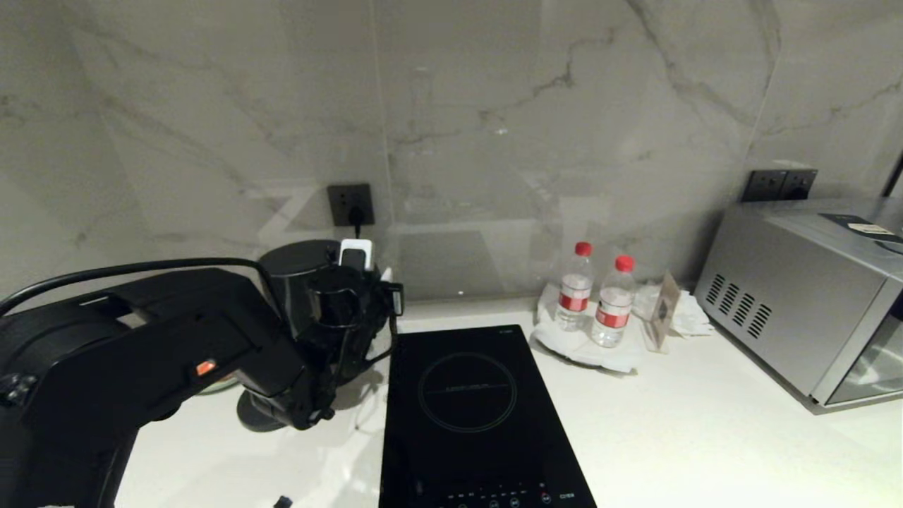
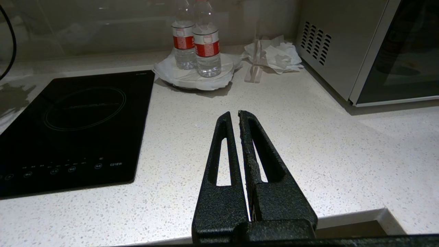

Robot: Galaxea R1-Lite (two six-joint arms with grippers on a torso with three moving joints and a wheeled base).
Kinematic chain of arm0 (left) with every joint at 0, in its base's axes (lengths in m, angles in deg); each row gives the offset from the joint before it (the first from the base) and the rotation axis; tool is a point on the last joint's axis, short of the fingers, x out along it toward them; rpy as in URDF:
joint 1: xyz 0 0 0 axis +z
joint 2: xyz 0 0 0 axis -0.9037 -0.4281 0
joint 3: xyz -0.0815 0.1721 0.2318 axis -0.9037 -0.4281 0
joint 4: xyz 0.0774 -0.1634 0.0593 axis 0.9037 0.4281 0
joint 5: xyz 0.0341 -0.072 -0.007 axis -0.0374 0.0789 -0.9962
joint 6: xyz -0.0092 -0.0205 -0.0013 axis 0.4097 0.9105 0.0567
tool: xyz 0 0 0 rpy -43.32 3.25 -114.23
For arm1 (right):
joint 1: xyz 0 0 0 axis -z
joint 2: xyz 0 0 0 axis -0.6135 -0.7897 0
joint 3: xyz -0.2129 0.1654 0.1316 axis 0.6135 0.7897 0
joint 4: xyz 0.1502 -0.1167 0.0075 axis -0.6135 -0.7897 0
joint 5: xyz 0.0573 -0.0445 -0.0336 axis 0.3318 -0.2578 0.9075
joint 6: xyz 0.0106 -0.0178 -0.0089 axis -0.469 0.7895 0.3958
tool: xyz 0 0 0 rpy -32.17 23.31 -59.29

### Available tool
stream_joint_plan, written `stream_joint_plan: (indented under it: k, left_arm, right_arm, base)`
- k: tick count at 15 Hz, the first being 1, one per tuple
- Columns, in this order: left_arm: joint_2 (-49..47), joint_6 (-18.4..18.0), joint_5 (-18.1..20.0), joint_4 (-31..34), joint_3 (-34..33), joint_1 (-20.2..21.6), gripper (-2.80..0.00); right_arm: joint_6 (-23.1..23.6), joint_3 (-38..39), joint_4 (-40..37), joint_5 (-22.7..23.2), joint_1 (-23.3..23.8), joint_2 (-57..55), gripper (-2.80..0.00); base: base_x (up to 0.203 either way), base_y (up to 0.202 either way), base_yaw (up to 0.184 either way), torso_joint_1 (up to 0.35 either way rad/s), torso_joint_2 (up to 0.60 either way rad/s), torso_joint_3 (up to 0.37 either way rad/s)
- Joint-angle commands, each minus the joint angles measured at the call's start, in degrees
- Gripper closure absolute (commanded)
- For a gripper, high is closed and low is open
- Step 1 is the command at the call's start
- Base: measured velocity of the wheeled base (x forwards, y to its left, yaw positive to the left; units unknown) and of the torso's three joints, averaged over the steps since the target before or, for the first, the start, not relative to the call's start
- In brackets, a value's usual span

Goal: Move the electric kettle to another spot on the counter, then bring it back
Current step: Place it on the power base

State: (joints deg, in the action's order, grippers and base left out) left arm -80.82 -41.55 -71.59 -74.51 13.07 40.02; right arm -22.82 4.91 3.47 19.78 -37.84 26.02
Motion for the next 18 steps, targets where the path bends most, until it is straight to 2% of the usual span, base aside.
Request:
stream_joint_plan:
  k: [1,9,18]
  left_arm:
    - [-2.1,-0.1,0.1,-0.4,1.3,2.1,0.0]
    - [-3.5,-0.2,0.9,-0.4,2.1,7.2,0.0]
    - [-4.0,0.1,1.5,-1.0,-1.6,9.9,0.0]
  right_arm:
    - [0.0,0.0,0.0,0.0,0.0,0.0,0.0]
    - [0.0,0.0,0.0,0.0,0.0,0.0,0.0]
    - [0.0,0.0,0.0,0.0,0.0,0.0,0.0]
  base:
    - [0.0,0.0,0.0,0.0,0.0,0.0]
    - [0.0,0.0,0.0,0.0,0.0,0.0]
    - [0.0,0.0,0.0,0.0,0.0,0.0]
